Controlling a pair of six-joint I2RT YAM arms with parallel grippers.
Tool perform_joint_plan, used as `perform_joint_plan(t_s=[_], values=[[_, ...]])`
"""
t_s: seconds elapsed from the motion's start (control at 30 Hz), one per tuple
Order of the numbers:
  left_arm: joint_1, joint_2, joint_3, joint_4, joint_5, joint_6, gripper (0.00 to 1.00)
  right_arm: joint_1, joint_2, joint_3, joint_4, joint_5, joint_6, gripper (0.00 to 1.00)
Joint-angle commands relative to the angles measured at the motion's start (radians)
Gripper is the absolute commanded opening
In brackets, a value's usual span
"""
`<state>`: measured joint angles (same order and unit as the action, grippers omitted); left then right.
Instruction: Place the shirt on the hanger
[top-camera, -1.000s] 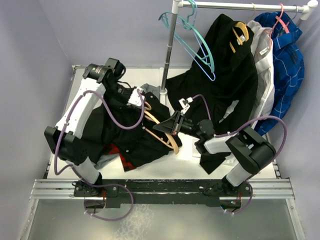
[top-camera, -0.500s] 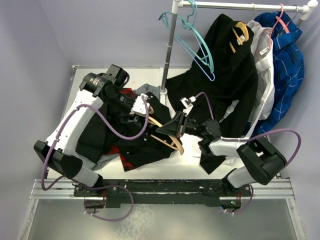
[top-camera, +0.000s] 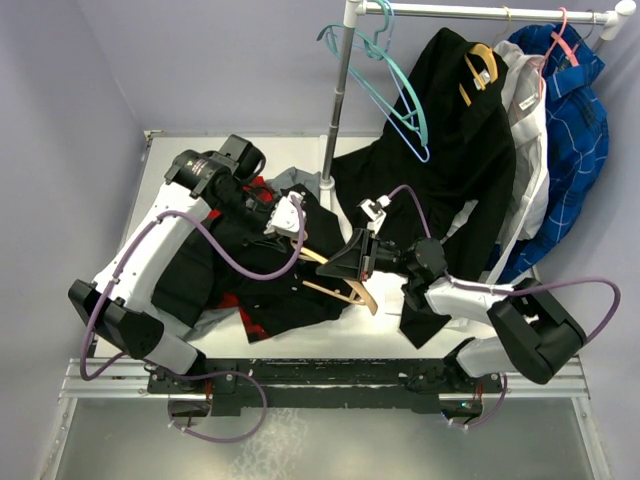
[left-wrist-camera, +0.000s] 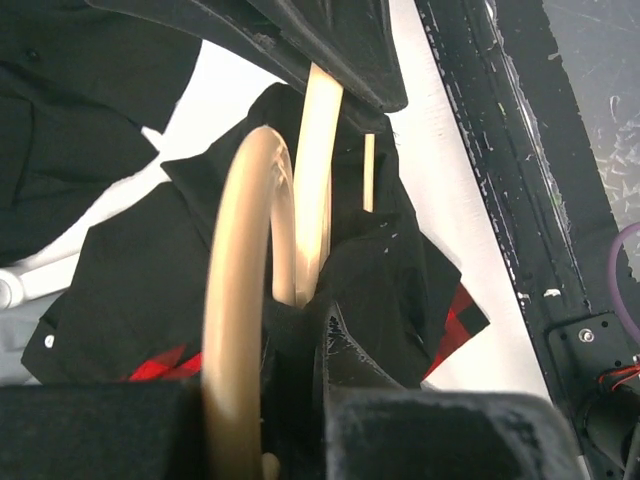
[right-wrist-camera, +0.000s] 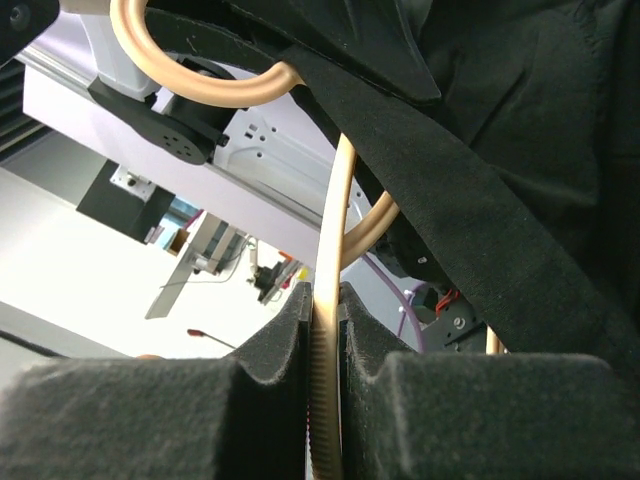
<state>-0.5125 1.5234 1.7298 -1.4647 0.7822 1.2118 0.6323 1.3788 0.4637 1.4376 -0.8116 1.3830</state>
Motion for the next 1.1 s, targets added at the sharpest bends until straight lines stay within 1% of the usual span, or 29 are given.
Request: perform_joint_plan(t_s=[0.0, 0.07, 0.17, 0.2, 0.27, 0.33, 0.37, 0.4, 0.43, 0.53, 0.57, 0.6, 0.63, 0.7, 0.77, 0.93, 0.97, 1.07], values=[[-0.044, 0.000, -0.070, -0.086, -0.049, 0.015, 0.00, -0.015, -0.093, 0.058, 0.363, 0.221, -0.011, 0.00], [-0.043, -0.013, -0.060, -0.086, -0.036, 0.037, 0.00, -0.016, -0.107, 0.061, 0.356, 0.217, -0.010, 0.00], [-0.041, -0.017, -0.002, -0.086, -0.013, 0.011, 0.00, -0.016, -0.146, 0.060, 0.289, 0.207, -0.033, 0.00], [-0.040, -0.026, 0.012, -0.086, -0.013, 0.011, 0.00, -0.018, -0.165, 0.059, 0.255, 0.198, -0.050, 0.07], [-0.040, -0.050, 0.035, -0.086, -0.015, 0.006, 0.00, -0.028, -0.221, 0.038, 0.194, 0.188, -0.099, 0.38], [-0.040, -0.078, 0.038, -0.086, -0.015, 0.003, 0.00, -0.059, -0.293, 0.015, 0.102, 0.186, -0.128, 0.56], [-0.040, -0.095, 0.033, -0.086, -0.016, 0.003, 0.00, -0.082, -0.331, 0.009, 0.039, 0.186, -0.131, 0.78], [-0.040, -0.111, 0.028, -0.086, -0.018, 0.003, 0.00, -0.111, -0.386, 0.008, -0.030, 0.180, -0.139, 0.97], [-0.040, -0.126, 0.021, -0.086, -0.024, 0.003, 0.00, -0.141, -0.428, 0.013, -0.098, 0.170, -0.152, 1.00], [-0.040, -0.170, 0.014, -0.086, -0.039, -0.006, 0.00, -0.211, -0.554, 0.056, -0.384, 0.149, -0.251, 1.00], [-0.040, -0.182, 0.019, -0.086, -0.041, -0.010, 0.00, -0.234, -0.599, 0.081, -0.501, 0.154, -0.297, 0.99], [-0.040, -0.194, 0.027, -0.085, -0.046, -0.013, 0.00, -0.258, -0.642, 0.108, -0.658, 0.168, -0.345, 0.99], [-0.039, -0.203, 0.038, -0.086, -0.051, -0.014, 0.00, -0.283, -0.684, 0.133, -0.769, 0.195, -0.397, 1.00], [-0.040, -0.211, 0.070, -0.085, -0.070, -0.019, 0.00, -0.324, -0.766, 0.171, -0.940, 0.253, -0.511, 0.99], [-0.035, -0.201, 0.122, -0.084, -0.089, -0.038, 0.00, -0.328, -0.846, 0.190, -1.092, 0.298, -0.625, 1.00], [-0.009, -0.173, 0.250, -0.085, -0.100, -0.063, 0.00, -0.329, -1.026, 0.111, -1.270, 0.267, -0.710, 0.99], [-0.009, -0.168, 0.267, -0.085, -0.103, -0.065, 0.00, -0.329, -1.045, 0.092, -1.299, 0.234, -0.717, 0.97], [-0.006, -0.160, 0.317, -0.084, -0.106, -0.071, 0.00, -0.328, -1.100, 0.020, -1.334, 0.159, -0.704, 0.84]])
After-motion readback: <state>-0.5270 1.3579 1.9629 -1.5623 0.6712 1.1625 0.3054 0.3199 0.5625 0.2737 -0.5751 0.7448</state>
